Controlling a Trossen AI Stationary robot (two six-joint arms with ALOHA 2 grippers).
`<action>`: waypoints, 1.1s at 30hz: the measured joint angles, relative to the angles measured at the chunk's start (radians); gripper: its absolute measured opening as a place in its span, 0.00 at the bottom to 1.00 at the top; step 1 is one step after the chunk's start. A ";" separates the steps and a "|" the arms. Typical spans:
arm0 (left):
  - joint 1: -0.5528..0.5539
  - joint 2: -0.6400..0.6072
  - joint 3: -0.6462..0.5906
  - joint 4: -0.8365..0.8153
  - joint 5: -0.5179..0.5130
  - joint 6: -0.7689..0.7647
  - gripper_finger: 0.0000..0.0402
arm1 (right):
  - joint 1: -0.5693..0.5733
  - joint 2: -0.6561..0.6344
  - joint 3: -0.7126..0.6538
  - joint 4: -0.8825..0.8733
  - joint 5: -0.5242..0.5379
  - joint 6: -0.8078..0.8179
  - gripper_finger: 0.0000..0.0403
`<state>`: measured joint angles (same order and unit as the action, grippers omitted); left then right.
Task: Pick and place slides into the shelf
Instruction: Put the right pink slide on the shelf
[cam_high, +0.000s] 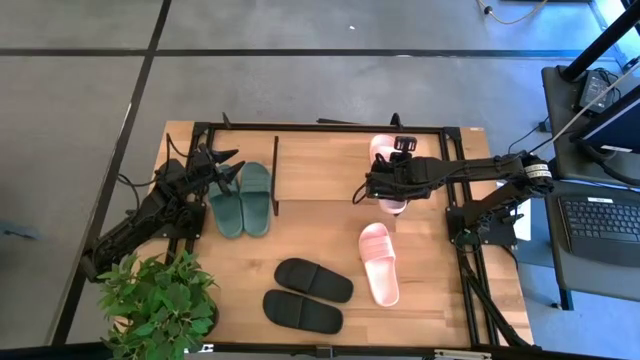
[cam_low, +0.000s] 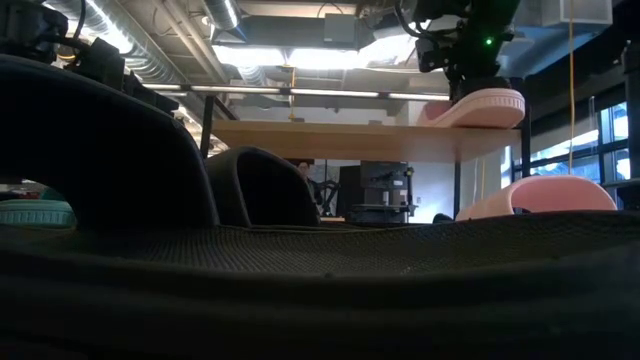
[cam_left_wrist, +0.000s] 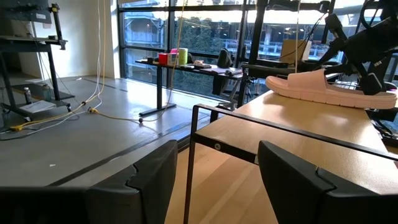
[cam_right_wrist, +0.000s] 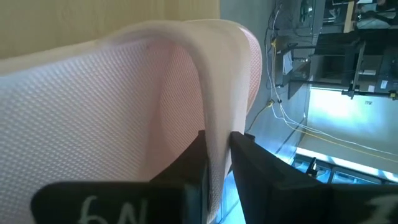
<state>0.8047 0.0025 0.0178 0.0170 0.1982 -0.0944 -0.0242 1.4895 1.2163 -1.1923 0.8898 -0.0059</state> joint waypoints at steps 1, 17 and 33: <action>0.000 0.000 0.000 0.000 0.000 0.000 0.54 | 0.000 0.000 0.000 0.000 0.000 0.000 0.16; 0.000 0.000 0.000 0.000 0.000 0.000 0.54 | 0.015 0.000 0.000 0.009 0.000 -0.025 0.27; 0.000 0.000 0.000 0.000 0.000 0.000 0.54 | 0.015 0.000 0.000 0.022 -0.027 -0.025 0.60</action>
<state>0.8044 0.0025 0.0181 0.0174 0.1982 -0.0944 -0.0090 1.4891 1.2163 -1.1706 0.8628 -0.0313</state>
